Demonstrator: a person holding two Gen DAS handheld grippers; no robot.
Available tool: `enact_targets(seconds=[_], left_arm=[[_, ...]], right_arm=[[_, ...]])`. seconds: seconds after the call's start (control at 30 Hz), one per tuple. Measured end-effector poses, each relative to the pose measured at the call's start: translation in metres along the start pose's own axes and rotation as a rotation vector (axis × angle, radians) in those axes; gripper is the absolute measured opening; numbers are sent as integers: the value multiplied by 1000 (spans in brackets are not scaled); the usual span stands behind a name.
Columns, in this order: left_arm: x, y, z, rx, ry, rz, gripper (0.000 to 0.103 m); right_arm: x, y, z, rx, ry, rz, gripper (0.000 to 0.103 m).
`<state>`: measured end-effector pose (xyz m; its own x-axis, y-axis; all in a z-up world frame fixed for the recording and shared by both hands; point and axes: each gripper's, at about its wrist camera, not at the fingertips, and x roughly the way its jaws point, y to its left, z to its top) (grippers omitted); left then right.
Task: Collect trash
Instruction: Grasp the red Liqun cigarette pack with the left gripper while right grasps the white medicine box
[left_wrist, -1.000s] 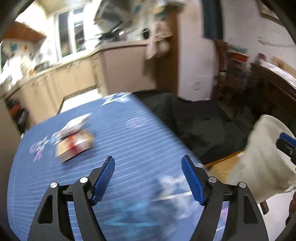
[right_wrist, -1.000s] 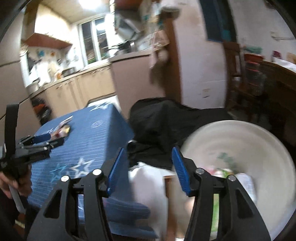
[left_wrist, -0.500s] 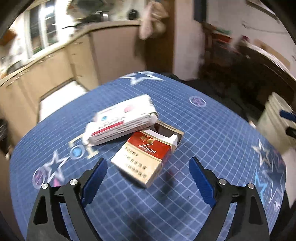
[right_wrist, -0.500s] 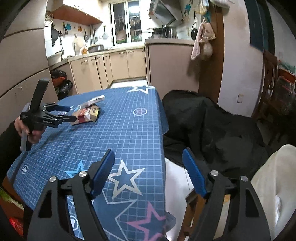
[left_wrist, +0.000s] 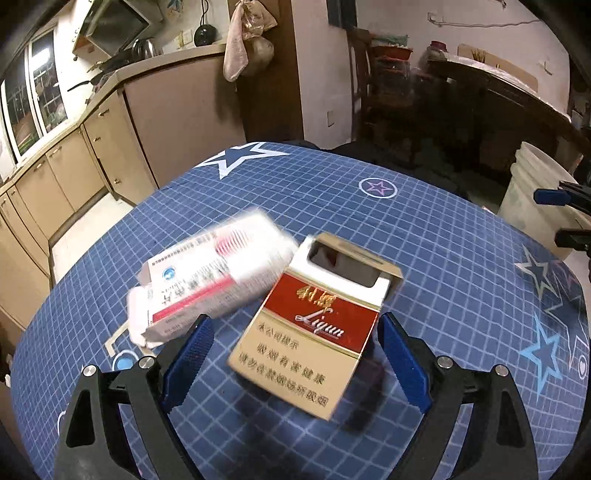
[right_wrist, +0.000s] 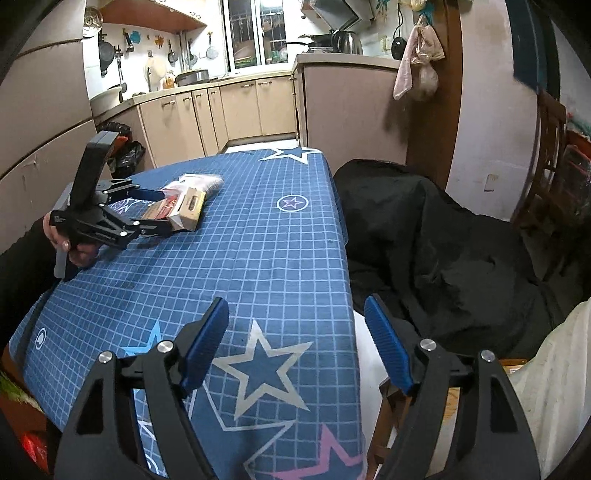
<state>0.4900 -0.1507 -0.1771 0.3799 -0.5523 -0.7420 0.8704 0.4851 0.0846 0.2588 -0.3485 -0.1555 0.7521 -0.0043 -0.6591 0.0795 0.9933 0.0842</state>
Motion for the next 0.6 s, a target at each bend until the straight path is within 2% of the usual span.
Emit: enact_targets(seconds=[0.07, 0.1, 0.13, 0.2, 0.27, 0.37, 0.47, 0.6], left_arm=[[3, -5, 3, 17, 3, 0, 87], [6, -7, 4, 27, 13, -2, 78], [9, -12, 4, 44, 29, 12, 78], [7, -16, 5, 45, 21, 18, 69], [-4, -23, 1, 31, 18, 32, 64], [-40, -37, -15, 5, -55, 32, 62], [-77, -49, -38, -63, -112, 49, 61], [-104, -54, -65, -211, -93, 169, 61]], right_arm=[[2, 1, 1, 3, 1, 0, 73], [1, 2, 2, 4, 0, 1, 73], [3, 2, 4, 3, -1, 2, 73], [2, 2, 5, 1, -4, 6, 73], [2, 4, 8, -10, -9, 13, 73], [3, 10, 15, -45, -22, 28, 73], [11, 21, 28, -98, -45, 42, 71], [34, 39, 52, -165, -49, 87, 70]])
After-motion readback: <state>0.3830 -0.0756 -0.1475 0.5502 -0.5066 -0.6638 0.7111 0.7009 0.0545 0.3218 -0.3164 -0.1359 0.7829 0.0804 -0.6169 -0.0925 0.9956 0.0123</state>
